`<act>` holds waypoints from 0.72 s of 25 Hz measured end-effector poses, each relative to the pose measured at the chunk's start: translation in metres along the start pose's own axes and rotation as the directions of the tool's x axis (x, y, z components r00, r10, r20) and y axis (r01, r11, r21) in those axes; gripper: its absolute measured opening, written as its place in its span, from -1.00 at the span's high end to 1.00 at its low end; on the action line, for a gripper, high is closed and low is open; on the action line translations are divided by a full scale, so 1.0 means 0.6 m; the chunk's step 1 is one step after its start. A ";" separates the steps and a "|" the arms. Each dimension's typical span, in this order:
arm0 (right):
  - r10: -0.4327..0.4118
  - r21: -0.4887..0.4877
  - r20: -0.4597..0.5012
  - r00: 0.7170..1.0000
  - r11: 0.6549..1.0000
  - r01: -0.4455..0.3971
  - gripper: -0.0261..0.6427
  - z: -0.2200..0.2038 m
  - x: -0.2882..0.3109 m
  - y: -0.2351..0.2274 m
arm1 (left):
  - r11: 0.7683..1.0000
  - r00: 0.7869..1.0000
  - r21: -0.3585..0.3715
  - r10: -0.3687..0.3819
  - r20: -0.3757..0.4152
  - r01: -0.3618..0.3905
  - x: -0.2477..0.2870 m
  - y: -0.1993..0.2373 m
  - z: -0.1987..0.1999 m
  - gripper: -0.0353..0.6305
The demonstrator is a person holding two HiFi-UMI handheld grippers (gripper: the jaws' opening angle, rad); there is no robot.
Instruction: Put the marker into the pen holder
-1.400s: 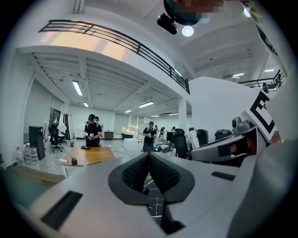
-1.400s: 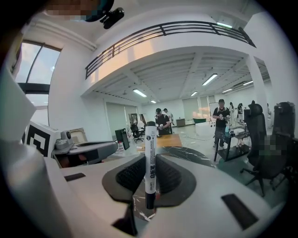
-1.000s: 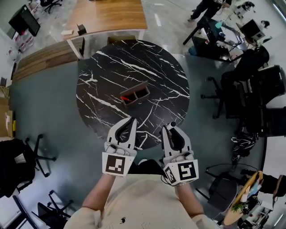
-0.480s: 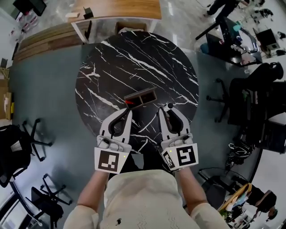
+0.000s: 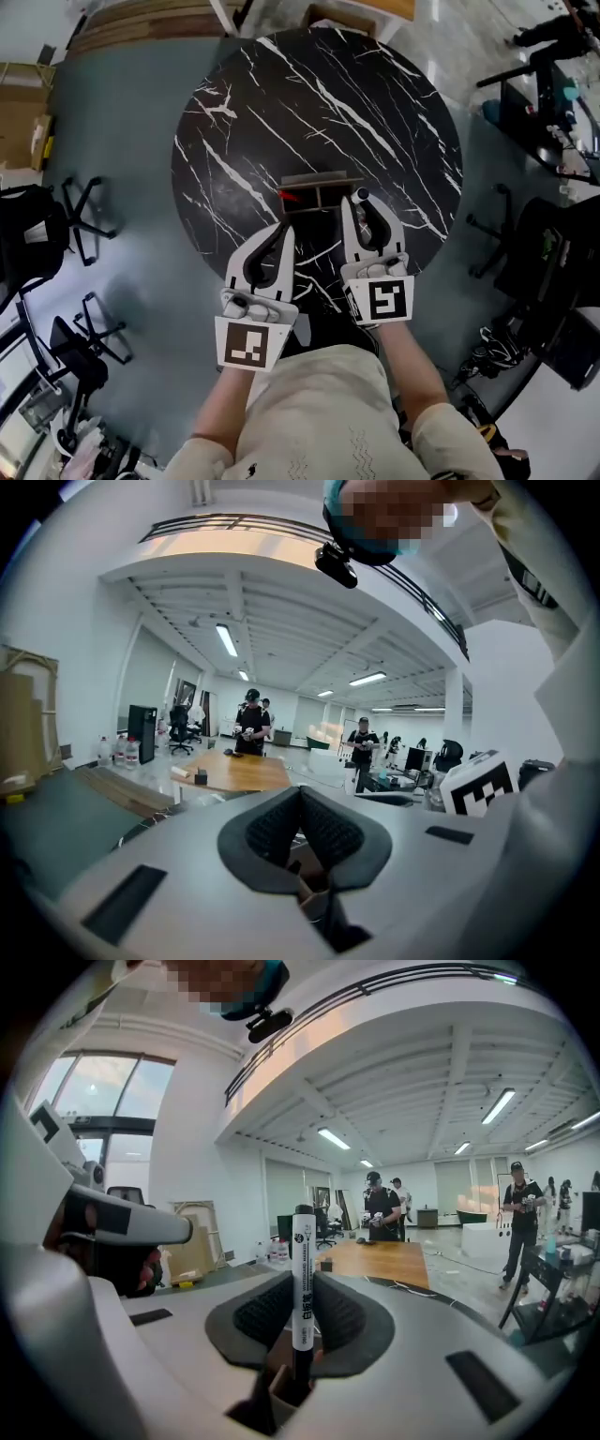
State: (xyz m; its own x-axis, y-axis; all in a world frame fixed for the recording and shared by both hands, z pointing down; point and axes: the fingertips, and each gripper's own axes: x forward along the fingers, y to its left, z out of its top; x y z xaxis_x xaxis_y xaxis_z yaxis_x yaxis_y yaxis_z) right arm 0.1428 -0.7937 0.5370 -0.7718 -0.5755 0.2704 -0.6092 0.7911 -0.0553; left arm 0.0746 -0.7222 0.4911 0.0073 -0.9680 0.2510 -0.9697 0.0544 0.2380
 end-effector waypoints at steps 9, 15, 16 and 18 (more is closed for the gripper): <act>0.040 -0.032 0.063 0.997 0.999 -0.038 0.69 -0.074 0.042 0.006 | 0.998 0.999 0.060 0.003 -0.040 -0.001 0.016 -0.004 -0.044 0.87; 0.031 -0.018 0.038 0.999 0.999 -0.030 0.69 -0.110 0.057 -0.009 | 0.998 0.998 0.058 0.030 -0.046 -0.028 0.018 0.000 -0.073 0.87; 0.032 -0.015 0.033 0.999 0.999 -0.032 0.69 -0.114 0.059 -0.008 | 0.998 0.998 0.056 0.031 -0.047 -0.029 0.016 -0.002 -0.076 0.87; 0.043 -0.011 0.013 0.999 0.999 -0.043 0.69 -0.127 0.060 -0.005 | 0.998 0.998 0.052 0.031 -0.052 -0.028 0.012 -0.005 -0.082 0.87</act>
State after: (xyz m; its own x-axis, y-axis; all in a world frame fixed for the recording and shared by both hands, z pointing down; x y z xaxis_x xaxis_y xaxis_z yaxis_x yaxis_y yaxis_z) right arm 0.1310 -0.8011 0.6199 -0.7995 -0.5439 0.2550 -0.5739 0.8170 -0.0566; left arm 0.0894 -0.7172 0.5381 -0.0101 -0.9518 0.3064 -0.9809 0.0690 0.1820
